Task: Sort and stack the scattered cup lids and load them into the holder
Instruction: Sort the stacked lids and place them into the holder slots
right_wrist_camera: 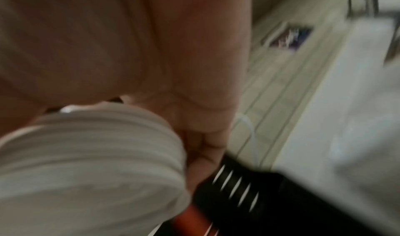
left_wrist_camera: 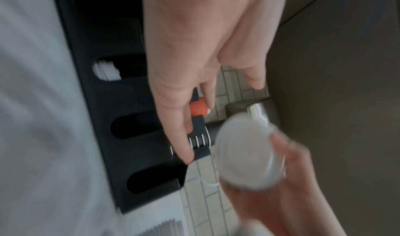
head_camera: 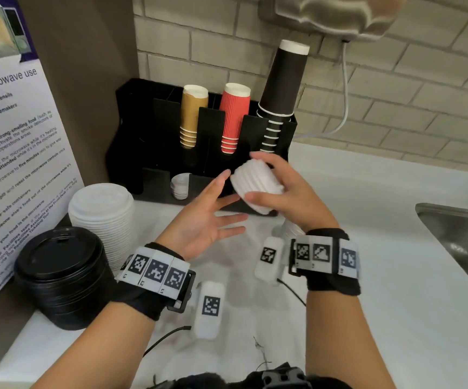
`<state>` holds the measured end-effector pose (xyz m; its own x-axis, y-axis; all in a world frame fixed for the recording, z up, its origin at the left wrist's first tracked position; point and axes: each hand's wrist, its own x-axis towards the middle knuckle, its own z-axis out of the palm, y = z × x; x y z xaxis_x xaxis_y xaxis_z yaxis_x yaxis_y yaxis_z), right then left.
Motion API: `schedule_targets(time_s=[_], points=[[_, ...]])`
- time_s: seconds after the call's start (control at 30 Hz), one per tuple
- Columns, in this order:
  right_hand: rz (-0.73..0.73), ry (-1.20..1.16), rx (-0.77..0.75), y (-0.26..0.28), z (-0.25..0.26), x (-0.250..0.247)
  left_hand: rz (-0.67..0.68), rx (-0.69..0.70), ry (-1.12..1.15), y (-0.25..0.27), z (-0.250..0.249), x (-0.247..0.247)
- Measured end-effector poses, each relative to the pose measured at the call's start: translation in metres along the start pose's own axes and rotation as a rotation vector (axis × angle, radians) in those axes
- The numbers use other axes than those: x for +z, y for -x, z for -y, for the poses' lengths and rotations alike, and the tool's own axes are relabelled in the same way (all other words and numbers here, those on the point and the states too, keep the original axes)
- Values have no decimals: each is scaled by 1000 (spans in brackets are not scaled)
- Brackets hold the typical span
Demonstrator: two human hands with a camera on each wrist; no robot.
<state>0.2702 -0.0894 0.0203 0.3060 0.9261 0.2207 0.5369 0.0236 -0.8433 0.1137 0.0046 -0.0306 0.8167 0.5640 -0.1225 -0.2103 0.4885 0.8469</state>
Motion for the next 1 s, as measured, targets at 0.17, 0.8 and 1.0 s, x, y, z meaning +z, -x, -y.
schedule_targets(time_s=[0.17, 0.8, 1.0], points=[[143, -107, -30, -2, 6, 30, 86, 55, 164, 5, 2, -2], [347, -138, 41, -1, 12, 14, -41, 62, 13, 22, -11, -10], [254, 19, -21, -5, 13, 25, -92, 88, 23, 20, -11, -10]])
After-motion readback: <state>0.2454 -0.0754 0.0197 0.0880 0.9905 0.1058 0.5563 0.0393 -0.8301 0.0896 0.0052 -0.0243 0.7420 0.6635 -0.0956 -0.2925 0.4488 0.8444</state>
